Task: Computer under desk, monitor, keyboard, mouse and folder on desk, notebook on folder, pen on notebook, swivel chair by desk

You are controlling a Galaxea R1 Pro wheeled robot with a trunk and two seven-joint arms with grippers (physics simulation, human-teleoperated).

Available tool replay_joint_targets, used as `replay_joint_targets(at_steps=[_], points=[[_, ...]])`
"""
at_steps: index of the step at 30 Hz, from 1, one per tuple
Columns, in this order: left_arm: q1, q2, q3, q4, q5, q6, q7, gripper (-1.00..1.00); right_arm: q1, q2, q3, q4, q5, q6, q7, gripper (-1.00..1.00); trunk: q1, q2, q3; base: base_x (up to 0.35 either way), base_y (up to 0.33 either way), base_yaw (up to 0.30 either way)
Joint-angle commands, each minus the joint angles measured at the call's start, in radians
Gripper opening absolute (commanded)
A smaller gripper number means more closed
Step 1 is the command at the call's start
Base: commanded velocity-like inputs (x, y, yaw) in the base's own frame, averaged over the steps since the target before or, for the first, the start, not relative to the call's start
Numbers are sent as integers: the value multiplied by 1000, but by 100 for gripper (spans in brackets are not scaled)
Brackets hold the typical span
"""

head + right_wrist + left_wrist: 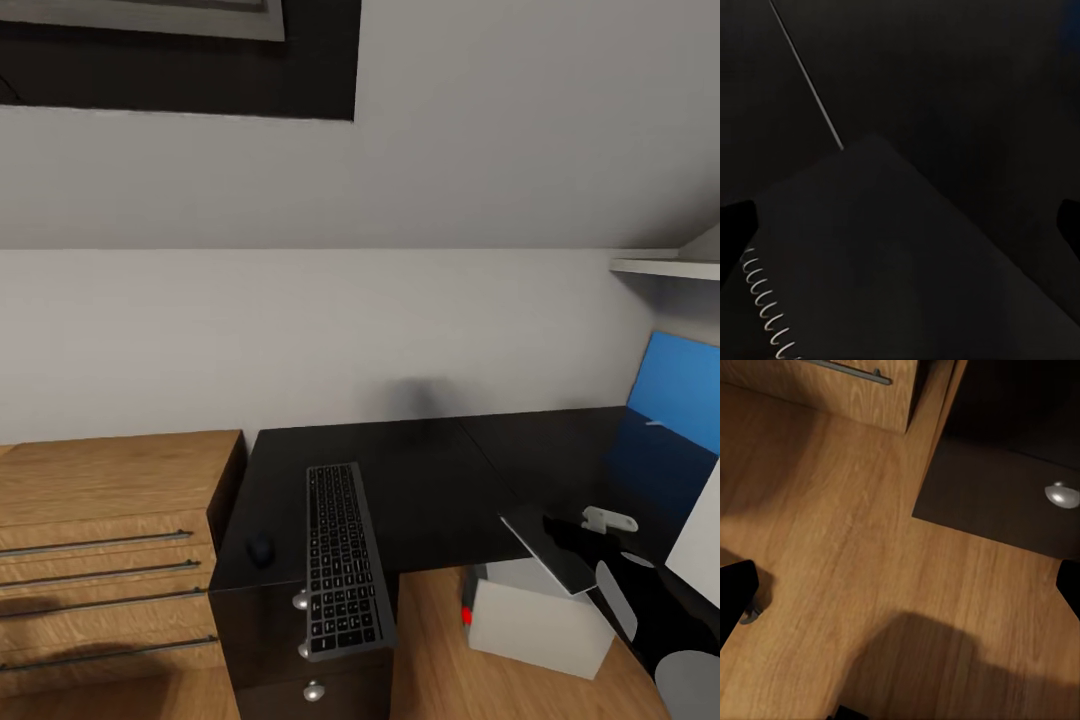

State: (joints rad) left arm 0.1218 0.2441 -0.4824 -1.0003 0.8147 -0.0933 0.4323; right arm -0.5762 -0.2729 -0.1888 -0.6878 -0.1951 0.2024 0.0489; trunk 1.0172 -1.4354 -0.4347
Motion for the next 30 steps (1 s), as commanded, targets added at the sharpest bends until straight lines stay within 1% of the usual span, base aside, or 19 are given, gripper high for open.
replay_joint_targets(at_steps=[1, 5, 8, 10, 11, 12, 16, 20, 27, 30], points=[[-1, 1, -5, -1, 11, -8, 5, 100, 0, 1, -3, -1, -6, 6, 6, 100, 0, -1, -1, 43, 0, 0], [-1, 1, -5, -1, 11, -8, 5, 100, 0, 1, -4, 0, -8, 10, 9, 100, 0, -1, -1, 15, 0, 0], [-1, 1, -5, -1, 11, -8, 5, 100, 0, 0, -5, 1, -22, 15, 9, 100, 0, -1, -1, 4, 0, 0], [-1, 1, -5, -1, 11, -8, 5, 100, -1, 0, -5, 1, -36, 19, 9, 100, 0, -1, -1, 2, 0, 0], [-1, 1, -5, -1, 10, -8, 5, 100, -1, -3, -5, 2, -58, 26, 9, 100, 0, -1, -1, 0, 0, 0], [-1, 1, -5, -2, 9, -8, 4, 100, -1, -6, -5, 2, -69, 31, 9, 100, 0, -1, -1, 0, 0, 0], [-1, 1, -3, -8, 8, -9, 2, 100, -1, -15, -6, 2, -84, 37, 8, 100, 0, -1, -1, 0, 0, 0], [-1, 1, -3, -12, 8, -10, 1, 100, -1, -18, -12, 1, -88, 34, 9, 100, 0, -1, -1, 0, 0, 0], [-1, 1, -2, -15, 8, -10, 1, 100, -1, -18, -39, -4, -89, 13, 8, 100, 27, -50, -23, 0, 0, 0], [-1, 1, -2, -15, 7, -10, 1, 100, -1, -17, -42, -6, -90, -3, 8, 100, 39, -71, -32, 0, 0, 0]])
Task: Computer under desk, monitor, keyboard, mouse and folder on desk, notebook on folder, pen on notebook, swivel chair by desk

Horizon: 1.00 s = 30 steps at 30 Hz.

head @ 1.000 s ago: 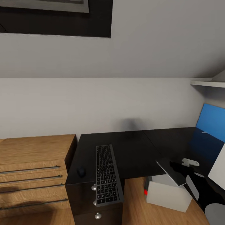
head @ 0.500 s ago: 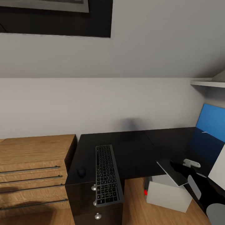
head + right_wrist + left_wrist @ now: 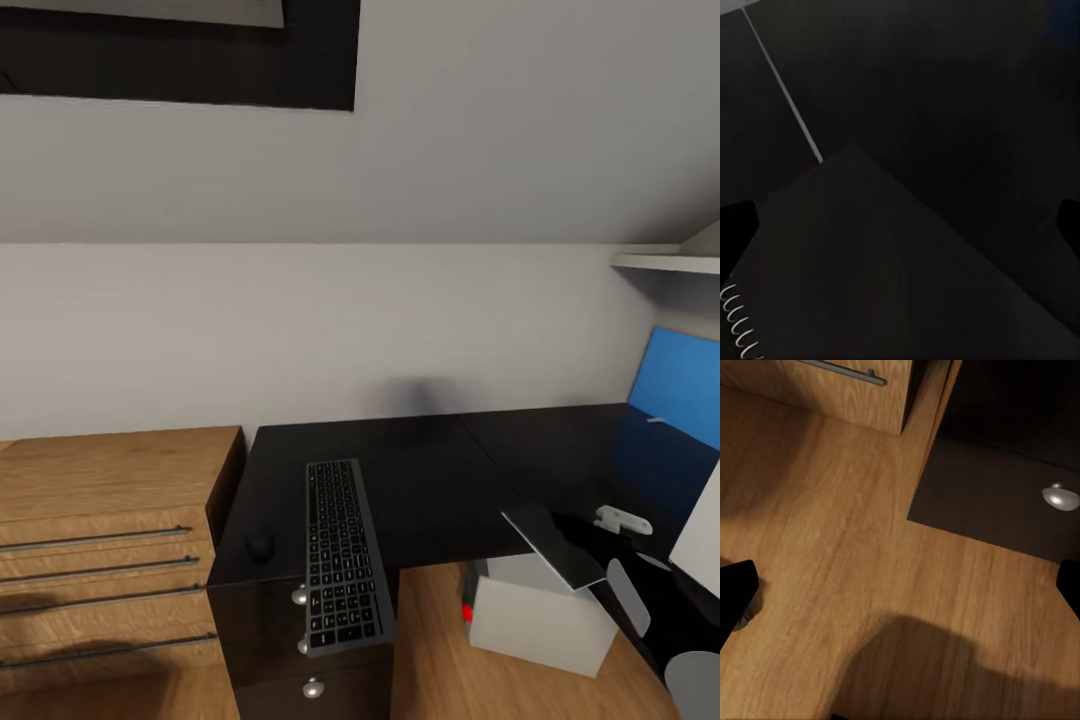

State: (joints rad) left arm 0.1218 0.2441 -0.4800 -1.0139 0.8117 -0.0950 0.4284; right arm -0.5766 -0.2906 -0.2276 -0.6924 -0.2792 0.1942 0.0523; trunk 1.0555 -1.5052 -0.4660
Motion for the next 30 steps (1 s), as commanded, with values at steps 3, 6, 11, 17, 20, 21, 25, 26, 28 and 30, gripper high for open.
replay_joint_targets(at_steps=[3, 6, 11, 17, 20, 21, 25, 26, 28, 30], points=[[-1, 1, -5, -1, 10, -8, 6, 100, 0, 1, -6, -4, -6, -11, 5, 100, 12, -22, -10, 0, 0, 0], [-1, 1, -5, -2, 10, -8, 6, 100, 0, 1, -7, -5, -6, -17, 5, 100, 23, -43, -20, 0, 0, 0], [-1, 1, -5, 0, 10, -8, 6, 100, 0, 0, -9, -5, -6, -22, 6, 100, 42, -78, -35, 0, 0, 0], [-1, 0, -5, 1, 10, -8, 7, 100, 0, -1, -10, -6, -6, -22, 5, 100, 65, -120, -54, 0, 0, 0], [-1, 0, -5, 1, 10, -8, 7, 100, 0, 0, -10, -6, -6, -21, 5, 100, 77, -141, -64, 0, 0, 0], [-1, 0, -5, 1, 10, -8, 7, 100, -1, 0, -10, -6, -6, -21, 5, 100, 81, -148, -67, 0, 0, 0], [-1, 0, -5, 1, 10, -8, 7, 100, -1, 1, -17, -4, -7, -21, 5, 100, 96, -176, -79, 0, 0, 0], [-1, 0, -5, 1, 10, -8, 7, 100, 0, 1, -23, -4, -7, -21, 5, 100, 100, -183, -82, 0, 0, 0], [-1, 0, -6, 1, 10, -8, 7, 100, -1, 1, -49, -4, -9, -20, 5, 100, 107, -197, -89, 0, 0, 0], [-1, 0, -6, 1, 10, -8, 7, 100, 0, 1, -71, -4, -9, -19, 6, 100, 115, -211, -95, 0, 0, 0]])
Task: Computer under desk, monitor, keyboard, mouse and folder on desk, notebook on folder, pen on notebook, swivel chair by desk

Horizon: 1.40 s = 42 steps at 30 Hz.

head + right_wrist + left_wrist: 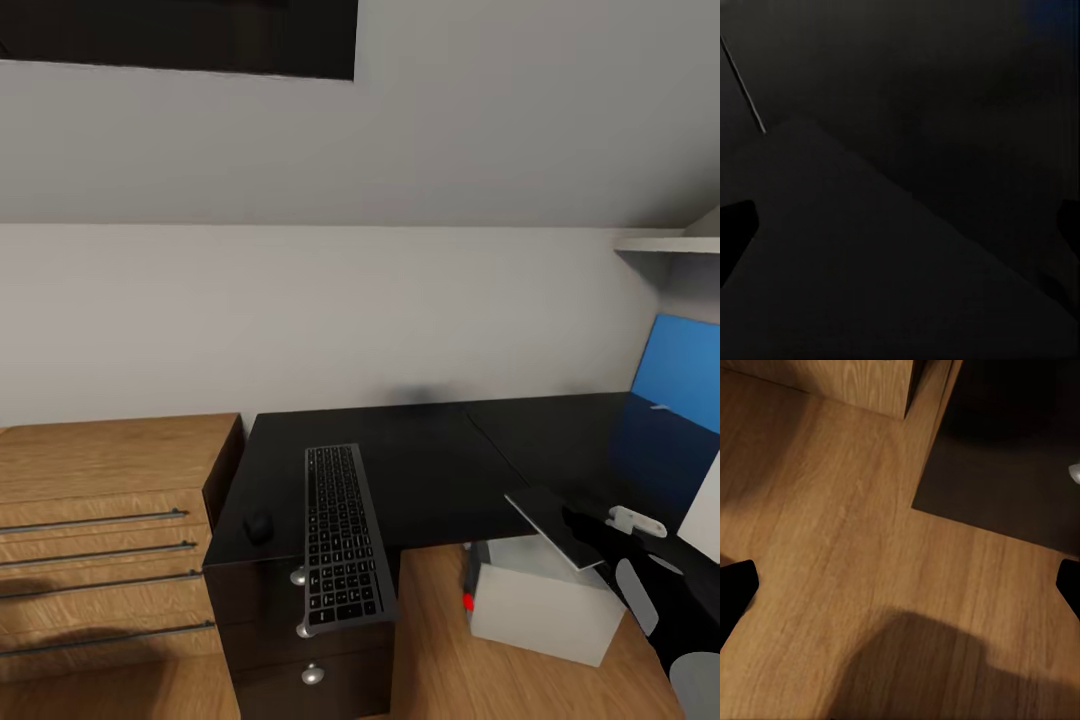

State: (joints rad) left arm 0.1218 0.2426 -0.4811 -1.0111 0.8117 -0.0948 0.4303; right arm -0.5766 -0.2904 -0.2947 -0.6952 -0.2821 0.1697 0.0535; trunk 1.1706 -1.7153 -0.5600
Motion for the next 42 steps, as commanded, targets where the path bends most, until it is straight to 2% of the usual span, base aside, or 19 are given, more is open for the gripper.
replay_joint_targets(at_steps=[1, 3, 7, 21, 25, 27, 33, 42], points=[[-1, 1, -5, -1, 10, -8, 5, 100, 0, 0, -22, -1, -6, 7, 7, 100, 4, -8, -4, 0, 0, 0], [-1, 1, -5, -1, 10, -8, 5, 100, 0, 0, -40, -1, -7, 7, 15, 100, 8, -15, -7, 0, 0, 0], [-1, 1, -5, -1, 11, -8, 5, 100, 0, 0, -51, -1, -7, 8, 31, 100, 8, -15, -7, 0, 0, 0], [-1, 1, -5, -1, 11, -8, 5, 100, 0, 0, -61, 0, -8, 32, 46, 100, 8, -15, -7, 0, 0, 0], [-1, 1, -5, 0, 11, -8, 5, 100, 0, 0, -64, 1, -8, 60, 47, 100, 8, -15, -7, 0, 0, 0], [-1, 1, -5, 0, 11, -8, 6, 100, 0, 0, -67, 2, -26, 93, 48, 100, 8, -15, -7, 0, 0, 0], [-1, 1, -5, 0, 11, -8, 7, 100, 0, -1, -67, 2, -64, 107, 47, 100, 8, -15, -7, 0, 0, 0], [-1, 1, -4, -1, 10, -8, 7, 100, 0, -1, -67, 1, -81, 130, 46, 100, 8, -15, -7, 0, 0, 0]])
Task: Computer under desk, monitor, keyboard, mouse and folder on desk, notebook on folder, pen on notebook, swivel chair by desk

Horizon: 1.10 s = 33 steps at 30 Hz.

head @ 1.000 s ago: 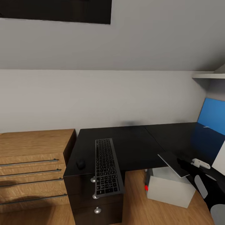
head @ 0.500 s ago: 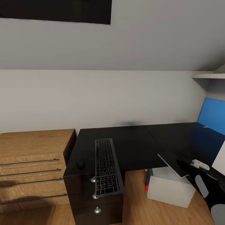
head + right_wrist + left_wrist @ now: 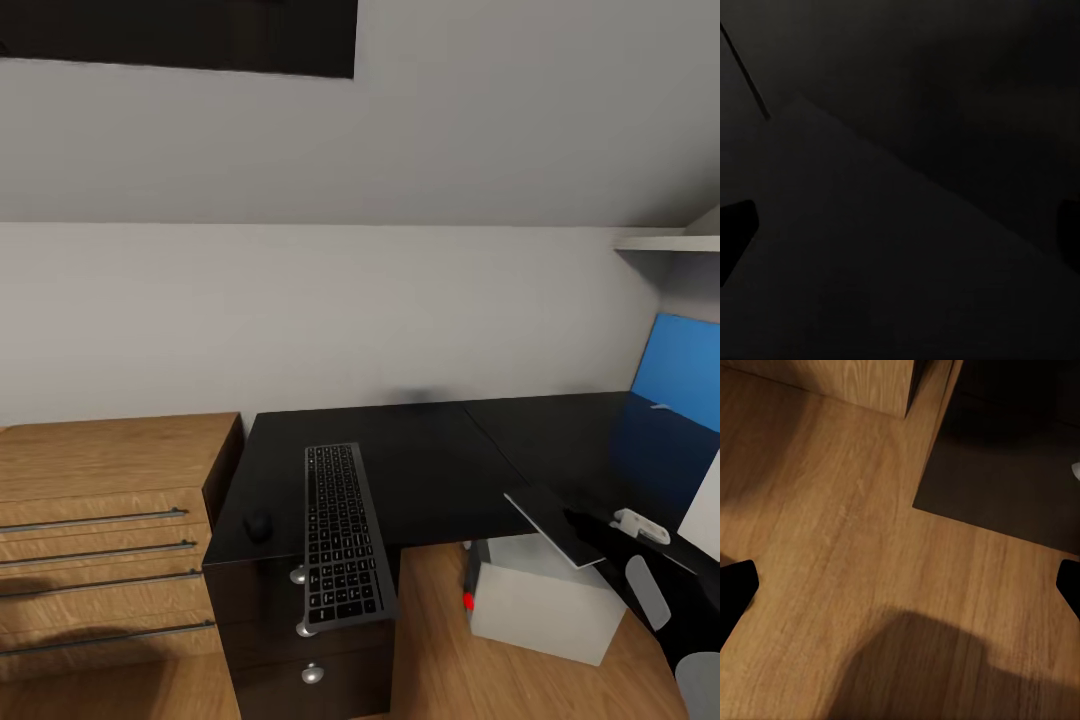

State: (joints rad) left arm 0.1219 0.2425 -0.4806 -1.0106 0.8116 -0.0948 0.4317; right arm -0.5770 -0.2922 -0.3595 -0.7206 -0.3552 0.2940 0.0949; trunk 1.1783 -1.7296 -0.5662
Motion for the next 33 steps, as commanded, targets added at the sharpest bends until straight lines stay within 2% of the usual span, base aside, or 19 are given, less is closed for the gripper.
replay_joint_targets(at_steps=[1, 14, 22, 33], points=[[-1, 1, -5, -1, 11, -8, 5, 100, 0, 1, -3, 26, -8, 7, 5, 100, 0, 0, -1, 0, 0, 0], [-1, 3, -4, 4, 12, -8, 2, 100, 0, 1, -3, 26, -10, 17, 5, 100, 0, 0, -1, -2, 2, 0], [-1, 3, -4, 4, 12, -8, 2, 100, 0, 1, -3, 26, -10, 17, 5, 100, 0, 0, -1, -130, 114, 0], [-1, 3, -5, 4, 12, -8, 2, 100, 0, 1, -3, 25, -10, 16, 5, 100, 0, 0, -1, -22, 19, 0]])
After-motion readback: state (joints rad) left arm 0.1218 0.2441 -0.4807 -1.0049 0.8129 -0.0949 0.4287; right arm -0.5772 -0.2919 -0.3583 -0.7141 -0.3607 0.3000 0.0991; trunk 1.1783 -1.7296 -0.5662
